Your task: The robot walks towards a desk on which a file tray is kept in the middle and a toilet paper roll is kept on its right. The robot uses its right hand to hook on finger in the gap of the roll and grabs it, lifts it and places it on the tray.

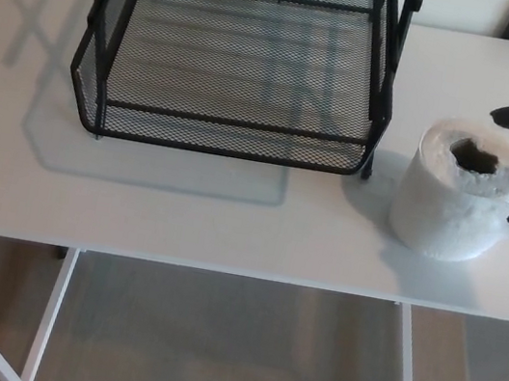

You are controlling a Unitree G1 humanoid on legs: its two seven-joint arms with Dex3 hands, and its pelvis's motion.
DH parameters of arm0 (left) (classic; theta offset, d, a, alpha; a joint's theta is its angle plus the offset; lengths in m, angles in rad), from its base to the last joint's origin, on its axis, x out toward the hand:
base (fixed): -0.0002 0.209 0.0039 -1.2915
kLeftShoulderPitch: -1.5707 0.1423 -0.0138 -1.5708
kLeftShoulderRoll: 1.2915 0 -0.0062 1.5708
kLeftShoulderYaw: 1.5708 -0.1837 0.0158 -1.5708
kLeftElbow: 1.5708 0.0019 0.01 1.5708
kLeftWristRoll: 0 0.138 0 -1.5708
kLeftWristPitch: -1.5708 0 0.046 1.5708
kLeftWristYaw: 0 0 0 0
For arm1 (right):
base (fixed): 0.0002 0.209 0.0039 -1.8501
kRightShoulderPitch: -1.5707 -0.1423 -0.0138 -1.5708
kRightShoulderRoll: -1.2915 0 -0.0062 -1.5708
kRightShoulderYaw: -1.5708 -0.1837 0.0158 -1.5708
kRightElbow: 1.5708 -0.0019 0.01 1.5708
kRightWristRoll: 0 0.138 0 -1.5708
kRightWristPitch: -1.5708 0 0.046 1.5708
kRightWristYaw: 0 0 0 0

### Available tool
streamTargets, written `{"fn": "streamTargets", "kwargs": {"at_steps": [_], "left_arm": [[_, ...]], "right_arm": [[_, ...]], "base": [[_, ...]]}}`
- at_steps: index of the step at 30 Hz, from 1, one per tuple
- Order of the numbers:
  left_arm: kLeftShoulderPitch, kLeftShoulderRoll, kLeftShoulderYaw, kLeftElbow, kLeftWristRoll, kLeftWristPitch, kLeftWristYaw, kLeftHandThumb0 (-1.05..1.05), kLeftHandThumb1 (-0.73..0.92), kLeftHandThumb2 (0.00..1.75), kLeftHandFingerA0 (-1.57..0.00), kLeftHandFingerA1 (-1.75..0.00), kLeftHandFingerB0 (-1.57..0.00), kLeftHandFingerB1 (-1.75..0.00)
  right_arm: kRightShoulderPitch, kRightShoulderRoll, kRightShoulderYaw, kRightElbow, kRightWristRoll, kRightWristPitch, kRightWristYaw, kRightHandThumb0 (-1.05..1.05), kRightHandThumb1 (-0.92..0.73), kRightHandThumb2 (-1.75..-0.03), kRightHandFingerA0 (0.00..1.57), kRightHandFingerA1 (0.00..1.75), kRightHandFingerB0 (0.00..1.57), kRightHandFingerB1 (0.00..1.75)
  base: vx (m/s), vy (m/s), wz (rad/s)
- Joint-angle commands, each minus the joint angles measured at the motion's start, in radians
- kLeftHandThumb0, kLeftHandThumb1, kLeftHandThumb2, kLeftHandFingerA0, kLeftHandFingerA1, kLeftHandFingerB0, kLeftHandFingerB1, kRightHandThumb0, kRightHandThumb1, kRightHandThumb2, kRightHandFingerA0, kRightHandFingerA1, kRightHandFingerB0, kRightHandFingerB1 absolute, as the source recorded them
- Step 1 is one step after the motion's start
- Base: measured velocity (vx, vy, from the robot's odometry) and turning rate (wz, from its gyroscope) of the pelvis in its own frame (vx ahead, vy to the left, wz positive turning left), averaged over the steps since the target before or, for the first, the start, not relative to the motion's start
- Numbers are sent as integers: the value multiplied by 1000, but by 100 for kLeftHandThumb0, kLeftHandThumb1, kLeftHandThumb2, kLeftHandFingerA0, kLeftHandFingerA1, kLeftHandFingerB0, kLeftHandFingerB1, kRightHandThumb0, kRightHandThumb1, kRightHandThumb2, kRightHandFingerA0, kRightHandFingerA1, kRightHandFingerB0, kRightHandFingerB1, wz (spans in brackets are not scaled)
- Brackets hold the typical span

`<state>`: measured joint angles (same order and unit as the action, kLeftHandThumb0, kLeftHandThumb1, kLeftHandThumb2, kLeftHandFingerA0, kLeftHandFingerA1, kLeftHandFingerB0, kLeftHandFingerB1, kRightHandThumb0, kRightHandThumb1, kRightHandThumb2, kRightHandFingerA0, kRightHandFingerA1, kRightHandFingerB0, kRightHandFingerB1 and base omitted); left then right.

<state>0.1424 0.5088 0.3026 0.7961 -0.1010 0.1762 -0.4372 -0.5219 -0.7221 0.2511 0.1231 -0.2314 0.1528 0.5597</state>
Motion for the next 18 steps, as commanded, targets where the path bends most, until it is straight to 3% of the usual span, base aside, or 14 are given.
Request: {"fn": "streamTargets", "kwargs": {"at_steps": [1,2,3,4,5,6,7,8,9,10,12,15,16,18], "left_arm": [[22,17,8,-20,-15,-31,-14,-69,64,101,-27,-65,-29,-59],[21,18,5,-19,-11,-28,-10,-64,80,64,-28,-63,-30,-47],[19,18,4,-25,-11,-9,-6,-62,80,63,-27,-61,-28,-44],[19,18,4,-28,-10,-1,-4,-62,80,63,-27,-59,-28,-43],[22,16,10,-37,-16,9,1,-62,63,103,-32,-69,-35,-63],[24,14,13,-40,-19,10,1,-62,63,103,-32,-69,-35,-63],[26,13,13,-40,-16,10,7,-65,64,102,-37,-69,-28,-58],[23,13,14,-33,-17,12,7,-61,77,64,-35,-71,-33,-52],[21,13,14,-33,-17,16,7,-60,78,64,-36,-70,-33,-50],[16,14,13,-29,-16,19,10,-62,64,101,-34,-66,-22,-54],[11,16,9,-27,-10,19,12,-67,65,99,-28,-62,-23,-54],[14,18,4,-38,-4,25,24,-57,62,103,-38,-68,-22,-54],[8,18,5,-27,-6,23,20,-60,80,65,-28,-60,-32,-47],[3,18,4,-11,-8,1,8,-60,81,63,-26,-61,-31,-47]], "right_arm": [[-6,16,-9,-20,-14,22,23,-52,-61,-60,28,36,11,25],[-7,17,-5,-25,-23,27,26,-52,-61,-60,28,36,11,25],[-3,24,-4,-28,-23,20,24,-58,-47,-77,23,46,7,36],[-2,26,-4,-29,-21,20,26,-52,-60,-60,28,37,12,25],[2,28,-5,-37,-20,22,31,-52,-60,-60,28,38,11,25],[3,29,-5,-39,-21,22,32,-52,-60,-60,28,38,11,25],[9,30,-2,-36,-26,13,30,-52,-60,-60,29,40,11,23],[12,29,-1,-36,-29,8,31,-52,-60,-60,30,40,11,23],[16,29,-2,-33,-29,3,30,-52,-59,-60,29,40,11,24],[20,26,-4,-35,-29,1,31,-52,-60,-60,30,40,11,23],[32,18,-7,-45,-29,3,37,-52,-60,-60,28,40,11,25],[36,18,-9,-41,-32,-7,39,-52,-60,-60,27,40,11,25],[41,17,-10,-43,-32,-3,40,-52,-60,-60,27,40,11,25],[43,14,-7,-40,-38,1,45,-53,-61,-60,27,38,11,27]], "base": [[0,0,0],[0,0,0],[0,0,0],[0,0,0],[0,0,0],[0,0,0],[0,0,0],[0,0,0],[0,0,0],[0,0,0],[0,0,0],[0,0,0],[0,0,0],[0,0,0]]}}
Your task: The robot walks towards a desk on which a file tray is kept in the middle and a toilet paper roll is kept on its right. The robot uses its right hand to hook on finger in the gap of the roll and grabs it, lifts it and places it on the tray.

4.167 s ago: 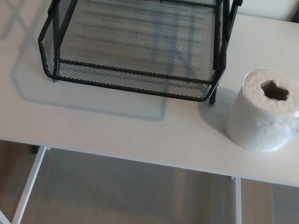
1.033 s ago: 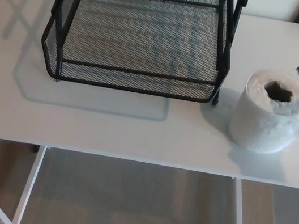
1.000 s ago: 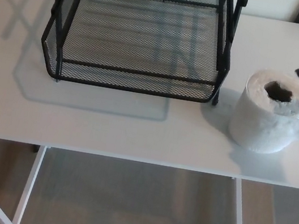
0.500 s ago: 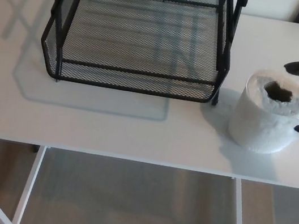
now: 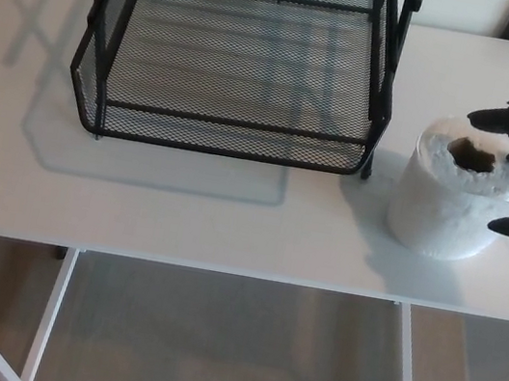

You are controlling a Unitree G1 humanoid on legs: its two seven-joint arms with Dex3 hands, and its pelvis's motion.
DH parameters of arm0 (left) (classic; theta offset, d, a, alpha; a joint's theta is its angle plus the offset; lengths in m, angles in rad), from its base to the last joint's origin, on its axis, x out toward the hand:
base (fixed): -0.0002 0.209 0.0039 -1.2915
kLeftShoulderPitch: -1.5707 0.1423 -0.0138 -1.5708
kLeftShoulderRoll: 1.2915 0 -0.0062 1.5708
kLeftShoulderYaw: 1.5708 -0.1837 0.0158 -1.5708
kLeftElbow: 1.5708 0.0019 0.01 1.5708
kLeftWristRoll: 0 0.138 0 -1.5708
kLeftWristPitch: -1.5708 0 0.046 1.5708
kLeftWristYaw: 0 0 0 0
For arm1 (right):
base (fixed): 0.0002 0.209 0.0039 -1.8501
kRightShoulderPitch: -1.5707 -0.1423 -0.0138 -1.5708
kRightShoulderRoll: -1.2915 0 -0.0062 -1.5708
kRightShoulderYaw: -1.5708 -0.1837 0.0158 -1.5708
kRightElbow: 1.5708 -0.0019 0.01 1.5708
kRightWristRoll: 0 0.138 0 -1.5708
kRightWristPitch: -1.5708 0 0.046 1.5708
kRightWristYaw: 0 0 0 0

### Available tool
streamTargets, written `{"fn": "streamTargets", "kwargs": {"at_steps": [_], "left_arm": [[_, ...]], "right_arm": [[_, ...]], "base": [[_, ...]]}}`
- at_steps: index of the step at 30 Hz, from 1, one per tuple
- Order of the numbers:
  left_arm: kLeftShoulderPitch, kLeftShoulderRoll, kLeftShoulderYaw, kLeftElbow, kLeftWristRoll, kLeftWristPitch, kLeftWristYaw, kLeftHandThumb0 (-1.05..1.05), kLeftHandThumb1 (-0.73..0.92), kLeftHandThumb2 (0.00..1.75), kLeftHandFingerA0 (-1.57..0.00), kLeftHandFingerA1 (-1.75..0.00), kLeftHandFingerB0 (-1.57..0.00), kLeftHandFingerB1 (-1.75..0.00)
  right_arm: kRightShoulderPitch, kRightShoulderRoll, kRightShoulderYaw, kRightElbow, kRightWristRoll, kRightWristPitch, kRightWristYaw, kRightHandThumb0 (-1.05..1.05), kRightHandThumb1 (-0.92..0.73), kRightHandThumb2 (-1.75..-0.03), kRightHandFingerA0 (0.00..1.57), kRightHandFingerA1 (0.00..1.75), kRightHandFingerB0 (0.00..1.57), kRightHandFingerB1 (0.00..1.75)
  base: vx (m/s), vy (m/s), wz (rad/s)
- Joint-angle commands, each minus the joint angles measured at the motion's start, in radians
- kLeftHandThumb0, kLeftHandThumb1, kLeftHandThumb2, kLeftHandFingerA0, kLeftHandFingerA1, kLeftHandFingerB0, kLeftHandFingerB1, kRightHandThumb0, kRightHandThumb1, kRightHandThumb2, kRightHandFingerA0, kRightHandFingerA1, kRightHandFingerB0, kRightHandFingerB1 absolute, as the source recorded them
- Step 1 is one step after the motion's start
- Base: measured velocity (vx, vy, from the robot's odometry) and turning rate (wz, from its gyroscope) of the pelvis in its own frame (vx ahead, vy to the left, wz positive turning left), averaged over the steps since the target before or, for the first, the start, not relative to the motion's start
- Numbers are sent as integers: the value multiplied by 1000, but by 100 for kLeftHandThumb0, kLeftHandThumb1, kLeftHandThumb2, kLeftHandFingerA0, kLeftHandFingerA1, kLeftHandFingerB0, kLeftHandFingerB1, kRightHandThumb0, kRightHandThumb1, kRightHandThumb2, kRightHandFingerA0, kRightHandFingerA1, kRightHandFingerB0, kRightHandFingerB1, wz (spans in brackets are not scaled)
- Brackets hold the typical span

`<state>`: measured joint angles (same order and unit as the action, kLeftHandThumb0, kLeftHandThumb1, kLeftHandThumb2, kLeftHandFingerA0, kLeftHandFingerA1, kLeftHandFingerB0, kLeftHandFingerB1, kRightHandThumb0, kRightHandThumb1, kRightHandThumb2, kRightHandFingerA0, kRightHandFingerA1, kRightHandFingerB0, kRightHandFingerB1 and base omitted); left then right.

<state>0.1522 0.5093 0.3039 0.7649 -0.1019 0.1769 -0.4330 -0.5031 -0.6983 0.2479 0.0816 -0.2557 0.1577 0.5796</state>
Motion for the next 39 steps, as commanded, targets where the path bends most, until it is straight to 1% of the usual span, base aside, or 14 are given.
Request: {"fn": "streamTargets", "kwargs": {"at_steps": [1,7,8,12,13,16,25,26,30,31,32,33,36,39], "left_arm": [[-10,19,-1,31,-3,-9,2,-60,81,63,-26,-61,-31,-47],[-10,20,-8,45,8,-19,16,-59,81,64,-23,-52,-29,-43],[-29,19,-7,73,13,-13,39,-62,65,101,-36,-66,-24,-54],[-19,21,-13,53,11,-6,34,-66,66,99,-27,-60,-25,-54],[-16,24,-15,56,9,-22,21,-57,83,64,-26,-54,-30,-44],[-17,19,-10,53,3,-17,30,-57,82,63,-24,-53,-32,-45],[-21,20,-3,96,-3,-34,23,-58,81,63,-23,-53,-31,-45],[-24,18,0,111,-4,-30,34,-62,64,99,-35,-64,-26,-55],[-25,17,0,121,-3,-34,39,-65,63,97,-28,-60,-24,-53],[-22,19,-4,127,1,-44,35,-58,81,64,-30,-53,-30,-44],[-23,21,-9,136,6,-56,32,-56,80,63,-28,-52,-29,-44],[-24,18,-5,138,3,-51,41,-62,63,97,-31,-60,-22,-52],[-14,18,-6,134,3,-65,38,-65,64,97,-28,-59,-26,-53],[-16,17,-2,147,-2,-70,40,-66,64,97,-27,-59,-26,-54]], "right_arm": [[26,-11,1,8,-20,-7,28,-53,-61,-60,27,38,11,27],[42,-20,6,29,-45,-60,14,-52,-61,-59,29,41,14,28],[41,-15,3,34,-43,-71,8,-51,-61,-59,30,42,15,28],[33,-9,-16,23,-28,-67,12,-50,-62,-59,29,41,16,28],[28,-9,-16,12,-29,-53,20,-55,-47,-78,22,48,10,39],[22,-3,-31,2,-18,-59,18,-47,-61,-59,29,40,16,27],[9,17,-81,-23,2,-50,13,-46,-61,-59,32,39,18,27],[14,11,-77,-23,-7,-52,18,-46,-61,-59,31,39,17,27],[29,3,-75,-12,-15,-66,20,-47,-61,-59,32,42,17,27],[36,-1,-72,-12,-19,-70,21,-47,-62,-59,31,42,16,27],[41,-9,-70,-7,-23,-77,24,-54,-48,-79,26,51,10,39],[46,-16,-67,-1,-31,-85,23,-48,-62,-59,33,43,17,27],[51,-21,-68,15,-35,-102,17,-48,-61,-59,34,44,17,27],[56,-26,-70,31,-35,-118,11,-54,-47,-78,27,52,10,39]], "base": [[0,0,0],[0,0,0],[0,0,0],[0,0,0],[0,0,0],[0,0,0],[0,0,0],[0,0,0],[0,0,0],[0,0,0],[0,0,0],[0,0,0],[0,0,0],[0,0,0]]}}
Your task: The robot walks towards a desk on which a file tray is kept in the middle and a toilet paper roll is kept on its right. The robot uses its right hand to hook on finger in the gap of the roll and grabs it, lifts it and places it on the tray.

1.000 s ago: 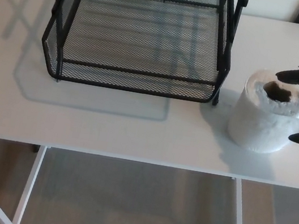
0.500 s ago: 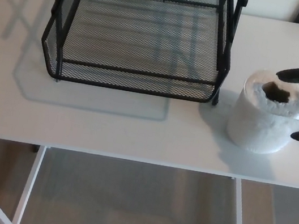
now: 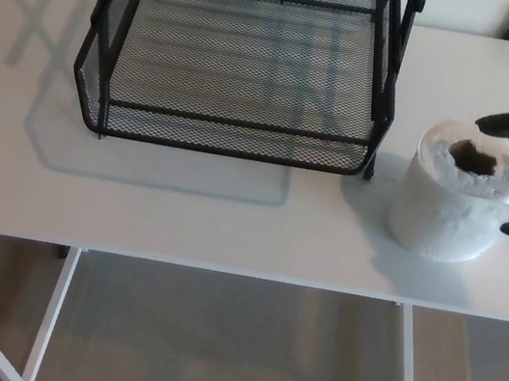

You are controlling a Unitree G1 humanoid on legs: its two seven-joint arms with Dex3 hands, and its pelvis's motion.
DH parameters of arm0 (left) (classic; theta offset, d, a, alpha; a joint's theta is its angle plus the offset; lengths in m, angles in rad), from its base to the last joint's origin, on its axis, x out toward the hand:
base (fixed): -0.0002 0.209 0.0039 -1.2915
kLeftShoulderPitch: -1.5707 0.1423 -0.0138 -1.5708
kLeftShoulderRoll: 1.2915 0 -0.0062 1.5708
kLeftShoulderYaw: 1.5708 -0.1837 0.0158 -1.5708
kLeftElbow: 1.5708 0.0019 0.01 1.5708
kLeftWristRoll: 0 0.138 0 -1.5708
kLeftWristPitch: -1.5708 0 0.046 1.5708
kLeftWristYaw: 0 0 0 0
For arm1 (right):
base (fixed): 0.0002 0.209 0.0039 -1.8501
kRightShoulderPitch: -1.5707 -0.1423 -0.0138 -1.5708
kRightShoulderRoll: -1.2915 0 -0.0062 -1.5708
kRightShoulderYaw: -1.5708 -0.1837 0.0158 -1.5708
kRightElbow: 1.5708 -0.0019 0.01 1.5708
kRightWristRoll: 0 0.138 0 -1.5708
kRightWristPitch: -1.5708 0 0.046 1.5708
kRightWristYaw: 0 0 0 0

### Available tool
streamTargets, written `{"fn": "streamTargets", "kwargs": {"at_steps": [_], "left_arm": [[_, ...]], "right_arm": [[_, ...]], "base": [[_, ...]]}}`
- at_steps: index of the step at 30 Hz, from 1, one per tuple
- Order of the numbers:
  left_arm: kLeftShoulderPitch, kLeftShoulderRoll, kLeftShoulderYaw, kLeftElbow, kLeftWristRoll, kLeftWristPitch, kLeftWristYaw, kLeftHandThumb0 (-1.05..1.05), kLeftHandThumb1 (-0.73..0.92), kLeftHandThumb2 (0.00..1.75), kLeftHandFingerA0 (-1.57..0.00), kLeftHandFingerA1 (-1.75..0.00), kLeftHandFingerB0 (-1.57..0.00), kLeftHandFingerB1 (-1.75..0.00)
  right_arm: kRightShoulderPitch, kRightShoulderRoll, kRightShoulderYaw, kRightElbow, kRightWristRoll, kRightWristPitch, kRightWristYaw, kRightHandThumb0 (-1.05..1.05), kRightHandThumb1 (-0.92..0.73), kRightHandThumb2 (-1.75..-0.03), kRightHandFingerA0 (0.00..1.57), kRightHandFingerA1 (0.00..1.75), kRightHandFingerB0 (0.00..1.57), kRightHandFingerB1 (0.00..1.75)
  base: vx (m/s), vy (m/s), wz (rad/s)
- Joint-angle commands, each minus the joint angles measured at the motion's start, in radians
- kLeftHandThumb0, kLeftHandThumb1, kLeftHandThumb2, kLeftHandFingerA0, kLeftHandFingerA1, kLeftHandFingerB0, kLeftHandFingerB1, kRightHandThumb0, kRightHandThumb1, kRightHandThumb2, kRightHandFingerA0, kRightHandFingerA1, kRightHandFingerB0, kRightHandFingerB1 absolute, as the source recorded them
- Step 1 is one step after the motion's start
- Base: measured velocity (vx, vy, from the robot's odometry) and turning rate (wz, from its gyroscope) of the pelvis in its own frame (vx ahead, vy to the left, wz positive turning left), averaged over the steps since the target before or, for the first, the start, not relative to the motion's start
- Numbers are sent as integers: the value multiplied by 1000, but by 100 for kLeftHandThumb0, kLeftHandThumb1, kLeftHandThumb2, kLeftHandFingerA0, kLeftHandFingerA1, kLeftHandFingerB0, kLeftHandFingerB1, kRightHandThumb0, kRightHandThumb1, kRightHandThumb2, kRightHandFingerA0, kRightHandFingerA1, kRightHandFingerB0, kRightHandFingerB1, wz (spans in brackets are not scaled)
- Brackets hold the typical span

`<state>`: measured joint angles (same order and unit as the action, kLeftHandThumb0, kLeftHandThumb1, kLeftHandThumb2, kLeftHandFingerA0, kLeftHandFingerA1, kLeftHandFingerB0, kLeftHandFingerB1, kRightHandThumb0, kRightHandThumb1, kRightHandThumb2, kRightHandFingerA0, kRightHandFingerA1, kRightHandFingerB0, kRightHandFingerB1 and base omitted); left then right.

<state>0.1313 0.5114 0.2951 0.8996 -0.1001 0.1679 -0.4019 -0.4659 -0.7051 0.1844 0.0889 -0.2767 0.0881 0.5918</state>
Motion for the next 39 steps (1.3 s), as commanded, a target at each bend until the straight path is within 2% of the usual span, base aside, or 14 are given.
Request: {"fn": "streamTargets", "kwargs": {"at_steps": [1,9,10,13,15,16,17,18,20,21,28,33,34,39], "left_arm": [[5,15,7,13,-4,-62,9,-66,64,97,-27,-59,-26,-54],[41,16,23,-7,-18,-70,-11,-63,63,98,-30,-60,-22,-52],[36,18,17,-1,-12,-79,-14,-56,81,64,-29,-51,-30,-45],[27,17,17,6,-11,-72,-6,-63,63,98,-30,-60,-23,-53],[25,21,6,10,1,-86,-5,-56,81,64,-29,-51,-30,-44],[28,18,12,4,-7,-82,-6,-66,64,98,-28,-60,-28,-56],[31,19,8,-8,-3,-74,2,-59,79,64,-31,-53,-34,-46],[39,19,6,-22,-1,-71,2,-65,65,100,-33,-63,-26,-54],[40,18,9,-31,-7,-59,-1,-58,80,63,-28,-55,-32,-45],[41,15,3,-38,-1,-57,1,-67,65,98,-25,-59,-28,-55],[29,13,2,-8,-5,-80,-12,-59,81,63,-24,-51,-29,-44],[24,18,-14,-11,9,-90,-7,-68,65,99,-27,-59,-25,-53],[29,21,-19,-21,9,-93,-18,-59,82,64,-27,-53,-28,-44],[35,22,-31,-38,13,-100,-20,-61,82,63,-18,-48,-28,-41]], "right_arm": [[19,-20,-7,26,-15,-51,-2,-54,-47,-78,27,52,10,39],[30,-19,2,21,-29,-55,5,-50,-62,-59,34,44,18,28],[26,-17,6,22,-35,-61,2,-50,-62,-59,34,46,18,28],[18,-3,13,28,-36,-72,0,-50,-61,-59,33,47,18,28],[12,4,20,22,-37,-61,9,-49,-62,-59,32,44,17,28],[7,14,30,14,-45,-51,10,-49,-62,-59,32,42,18,28],[6,21,34,6,-48,-41,11,-49,-62,-59,33,42,19,29],[4,26,39,-3,-53,-27,15,-49,-62,-59,33,43,18,29],[3,39,43,-10,-54,-16,14,-49,-61,-59,33,44,20,29],[5,40,41,-14,-50,-11,18,-48,-61,-59,32,43,20,29],[-6,54,68,76,-90,-44,-13,-47,-60,-58,33,46,18,28],[-6,41,94,135,-142,-32,-34,-38,-42,-92,27,59,0,45],[-3,41,94,150,-142,-48,-45,-38,-42,-92,27,59,0,45],[-22,54,107,153,-156,-22,-36,-51,-62,-59,38,41,14,27]], "base": [[0,0,0],[0,0,0],[0,0,0],[0,0,0],[0,0,0],[0,0,0],[0,0,0],[0,0,0],[0,0,0],[0,0,0],[0,0,0],[0,0,0],[0,0,0],[0,0,0]]}}
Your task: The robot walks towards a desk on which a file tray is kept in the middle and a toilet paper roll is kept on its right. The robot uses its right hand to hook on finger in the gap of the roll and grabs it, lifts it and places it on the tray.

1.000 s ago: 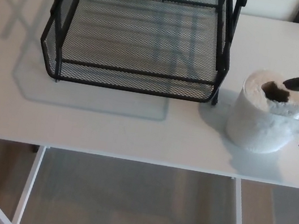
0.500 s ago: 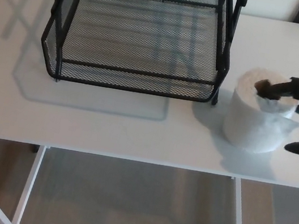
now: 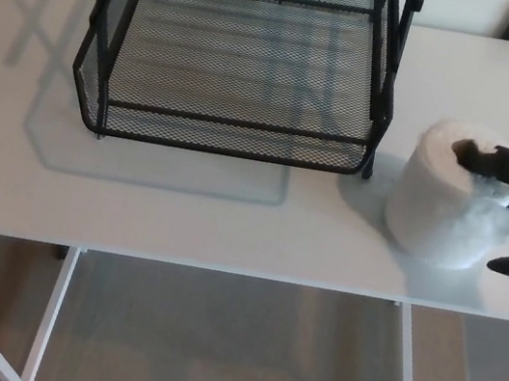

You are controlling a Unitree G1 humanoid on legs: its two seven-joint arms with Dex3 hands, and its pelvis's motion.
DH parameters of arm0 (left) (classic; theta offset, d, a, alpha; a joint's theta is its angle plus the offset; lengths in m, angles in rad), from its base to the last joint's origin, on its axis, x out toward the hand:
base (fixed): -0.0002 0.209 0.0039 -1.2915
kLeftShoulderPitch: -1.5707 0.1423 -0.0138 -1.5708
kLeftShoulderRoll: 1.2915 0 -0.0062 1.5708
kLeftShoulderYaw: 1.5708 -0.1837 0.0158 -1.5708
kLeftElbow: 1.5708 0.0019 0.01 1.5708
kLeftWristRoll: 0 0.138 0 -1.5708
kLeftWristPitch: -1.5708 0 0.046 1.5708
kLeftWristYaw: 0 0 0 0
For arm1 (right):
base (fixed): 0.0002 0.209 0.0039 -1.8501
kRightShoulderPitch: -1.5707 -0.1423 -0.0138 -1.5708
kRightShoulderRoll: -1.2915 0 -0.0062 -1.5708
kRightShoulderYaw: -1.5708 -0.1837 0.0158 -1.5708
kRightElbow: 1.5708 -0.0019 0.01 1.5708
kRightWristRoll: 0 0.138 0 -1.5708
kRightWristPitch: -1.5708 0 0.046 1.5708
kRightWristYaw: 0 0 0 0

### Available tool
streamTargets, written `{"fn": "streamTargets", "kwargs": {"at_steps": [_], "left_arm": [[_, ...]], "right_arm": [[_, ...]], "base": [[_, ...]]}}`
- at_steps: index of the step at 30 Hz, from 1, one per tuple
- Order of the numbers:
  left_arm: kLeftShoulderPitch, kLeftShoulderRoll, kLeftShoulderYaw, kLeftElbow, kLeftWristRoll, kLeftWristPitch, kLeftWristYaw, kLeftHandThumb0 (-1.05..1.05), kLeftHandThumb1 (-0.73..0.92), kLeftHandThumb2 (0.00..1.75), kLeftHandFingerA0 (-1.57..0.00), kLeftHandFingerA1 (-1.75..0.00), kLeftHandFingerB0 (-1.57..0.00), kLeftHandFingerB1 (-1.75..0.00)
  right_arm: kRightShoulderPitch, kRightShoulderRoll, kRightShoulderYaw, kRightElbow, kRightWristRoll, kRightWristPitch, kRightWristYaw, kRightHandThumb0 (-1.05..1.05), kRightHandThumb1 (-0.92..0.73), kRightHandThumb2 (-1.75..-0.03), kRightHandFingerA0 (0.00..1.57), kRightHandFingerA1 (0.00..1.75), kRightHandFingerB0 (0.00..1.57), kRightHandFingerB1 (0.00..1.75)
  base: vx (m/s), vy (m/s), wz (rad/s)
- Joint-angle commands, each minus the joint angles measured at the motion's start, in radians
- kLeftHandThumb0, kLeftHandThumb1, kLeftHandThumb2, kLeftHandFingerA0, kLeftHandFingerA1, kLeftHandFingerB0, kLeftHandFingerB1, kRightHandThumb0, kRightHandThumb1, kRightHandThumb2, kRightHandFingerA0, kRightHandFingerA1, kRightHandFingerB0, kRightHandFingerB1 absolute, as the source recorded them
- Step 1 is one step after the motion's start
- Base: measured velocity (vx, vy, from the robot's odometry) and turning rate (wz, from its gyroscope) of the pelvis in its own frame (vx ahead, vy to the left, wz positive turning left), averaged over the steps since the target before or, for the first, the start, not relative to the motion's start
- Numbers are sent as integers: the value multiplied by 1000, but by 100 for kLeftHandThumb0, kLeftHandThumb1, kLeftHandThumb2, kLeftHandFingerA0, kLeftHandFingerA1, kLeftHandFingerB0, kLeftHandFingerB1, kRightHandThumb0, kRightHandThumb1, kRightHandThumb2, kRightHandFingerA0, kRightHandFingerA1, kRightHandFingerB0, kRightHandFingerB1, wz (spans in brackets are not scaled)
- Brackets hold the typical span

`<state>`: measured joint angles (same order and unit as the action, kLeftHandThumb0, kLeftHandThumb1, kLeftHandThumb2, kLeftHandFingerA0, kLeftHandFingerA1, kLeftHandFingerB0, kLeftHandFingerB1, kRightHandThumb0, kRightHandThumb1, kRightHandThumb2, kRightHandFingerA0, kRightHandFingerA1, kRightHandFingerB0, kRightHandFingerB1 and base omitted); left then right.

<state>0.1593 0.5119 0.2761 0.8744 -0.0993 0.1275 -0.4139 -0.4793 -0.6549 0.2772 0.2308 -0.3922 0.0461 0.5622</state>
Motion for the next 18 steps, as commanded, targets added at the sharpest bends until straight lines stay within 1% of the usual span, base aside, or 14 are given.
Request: {"fn": "streamTargets", "kwargs": {"at_steps": [1,2,3,4,5,7,8,9,12,13,15,16,17,18], "left_arm": [[7,22,-13,-14,11,-59,-8,-61,82,63,-18,-48,-28,-41],[20,21,-12,-35,9,-63,-10,-61,82,64,-17,-49,-28,-41],[12,19,-14,-26,10,-66,-6,-59,83,64,-19,-50,-26,-42],[6,17,-1,-22,-10,-42,-16,-58,82,64,-21,-50,-25,-43],[5,17,1,-21,-12,-39,-17,-58,82,64,-21,-50,-25,-43],[5,12,-2,-25,-6,-42,-1,-59,81,64,-24,-52,-29,-43],[5,10,1,-24,-8,-41,3,-60,80,62,-26,-52,-30,-44],[1,9,2,-17,-8,-42,6,-59,80,63,-24,-52,-33,-46],[24,14,-7,-50,-3,-58,-14,-62,83,64,-22,-53,-29,-44],[29,13,-9,-61,-3,-52,-18,-62,83,64,-19,-51,-29,-43],[20,12,-9,-53,-3,-57,-17,-62,82,64,-23,-53,-29,-44],[18,11,-7,-54,-5,-46,-15,-62,81,64,-25,-53,-30,-44],[14,9,-3,-59,-10,-25,-12,-61,81,64,-25,-54,-29,-45],[11,9,-2,-64,-13,-17,-14,-61,81,64,-25,-54,-29,-45]], "right_arm": [[-9,4,15,11,-41,20,-6,-51,-62,-59,38,41,14,27],[-22,11,26,11,-51,32,0,-53,-63,-62,42,42,13,28],[-33,13,32,16,-58,26,-1,-54,-63,-61,45,41,13,27],[-41,18,41,17,-65,36,3,-62,-50,-80,42,52,6,37],[-42,19,43,18,-67,37,3,-62,-50,-80,42,52,6,37],[-50,27,59,18,-82,23,-2,-61,-52,-81,49,55,6,37],[-51,31,62,20,-83,16,-6,-63,-52,-80,53,56,7,38],[-53,39,66,23,-83,8,-11,-62,-52,-79,55,56,7,38],[-61,55,86,24,-105,5,-23,-62,-52,-80,57,57,8,38],[-60,58,88,23,-108,2,-28,-53,-63,-59,64,48,13,26],[-69,61,117,38,-152,-33,-59,-51,-63,-59,68,55,16,27],[-70,60,124,38,-163,-33,-65,-51,-62,-59,72,56,18,29],[-74,56,140,39,-192,-39,-81,-57,-51,-81,72,66,17,41],[-77,52,150,44,-209,-51,-97,-57,-51,-81,72,66,17,41]], "base": [[0,0,0],[0,0,0],[0,0,0],[0,0,0],[0,0,0],[0,0,0],[0,0,0],[0,0,0],[0,0,0],[0,0,0],[0,0,0],[0,0,0],[0,0,0],[0,0,0]]}}
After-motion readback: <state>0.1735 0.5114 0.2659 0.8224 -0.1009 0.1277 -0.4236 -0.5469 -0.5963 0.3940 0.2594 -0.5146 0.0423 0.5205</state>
